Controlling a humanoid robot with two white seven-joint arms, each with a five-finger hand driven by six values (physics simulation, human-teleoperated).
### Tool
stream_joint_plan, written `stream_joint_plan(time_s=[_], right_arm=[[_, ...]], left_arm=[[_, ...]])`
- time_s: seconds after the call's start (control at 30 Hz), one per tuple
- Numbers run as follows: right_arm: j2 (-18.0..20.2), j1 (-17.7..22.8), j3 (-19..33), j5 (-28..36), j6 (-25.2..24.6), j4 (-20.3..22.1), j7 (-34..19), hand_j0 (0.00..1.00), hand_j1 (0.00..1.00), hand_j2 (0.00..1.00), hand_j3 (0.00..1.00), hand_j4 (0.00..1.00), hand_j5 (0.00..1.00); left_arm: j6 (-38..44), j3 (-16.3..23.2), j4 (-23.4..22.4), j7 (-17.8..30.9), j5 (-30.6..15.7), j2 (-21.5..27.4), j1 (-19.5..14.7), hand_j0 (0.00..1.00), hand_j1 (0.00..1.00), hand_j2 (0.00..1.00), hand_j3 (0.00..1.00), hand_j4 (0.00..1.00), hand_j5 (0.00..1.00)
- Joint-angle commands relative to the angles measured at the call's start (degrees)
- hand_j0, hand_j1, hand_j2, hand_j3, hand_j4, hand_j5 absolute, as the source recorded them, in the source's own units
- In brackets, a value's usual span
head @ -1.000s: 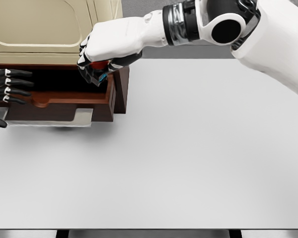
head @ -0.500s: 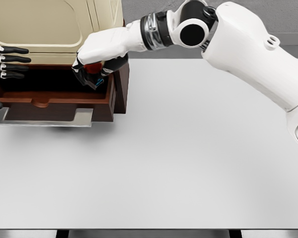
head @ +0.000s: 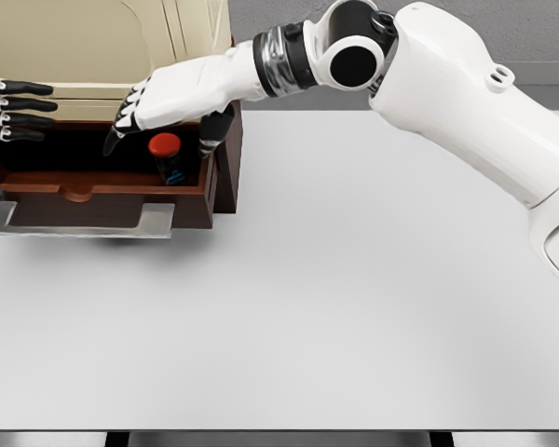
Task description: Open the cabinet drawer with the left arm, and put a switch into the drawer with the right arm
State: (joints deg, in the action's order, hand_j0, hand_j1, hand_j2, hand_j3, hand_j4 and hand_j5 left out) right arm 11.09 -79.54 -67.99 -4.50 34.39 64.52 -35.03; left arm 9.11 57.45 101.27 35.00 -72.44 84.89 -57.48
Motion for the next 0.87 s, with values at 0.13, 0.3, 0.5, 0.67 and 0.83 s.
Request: stream_joint_plan(time_s=[0.13, 0.3, 0.5, 0.67, 0.83], right_arm=[[13.86, 1.23, 0.49, 0.45, 0.61, 12.29, 0.03, 1.00, 1.00, 1.00, 1.00, 1.00, 1.00], [31.36, 6.06, 1.45, 0.45, 0.61, 17.13, 0.03, 1.00, 1.00, 1.00, 1.00, 1.00, 1.00], [35.58, 18.19, 12.09, -0.25, 0.61, 2.36, 0.84, 1.00, 1.00, 1.00, 1.00, 1.00, 1.00], [35.93, 22.76, 13.93, 0.01, 0.61, 1.75, 1.01, 1.00, 1.00, 1.00, 1.00, 1.00, 1.00], [35.41, 23.47, 14.81, -0.07, 0.61, -5.99, 0.93, 1.00, 1.00, 1.00, 1.00, 1.00, 1.00]], left_arm=[[0.12, -0.32, -0.02, 0.00, -0.34, -2.01, -1.32, 1.00, 1.00, 1.00, 1.00, 1.00, 1.00], [0.21, -0.14, -0.02, 0.00, -0.34, -7.72, -2.11, 1.00, 1.00, 1.00, 1.00, 1.00, 1.00], [-0.06, 0.03, -0.02, 0.00, -0.34, -11.41, -1.76, 1.00, 1.00, 1.00, 1.00, 1.00, 1.00], [-0.15, 0.21, -0.02, 0.00, -0.34, -14.66, -1.32, 1.00, 1.00, 1.00, 1.00, 1.00, 1.00], [-0.15, 0.21, -0.02, 0.00, -0.34, -15.02, -0.88, 1.00, 1.00, 1.00, 1.00, 1.00, 1.00]])
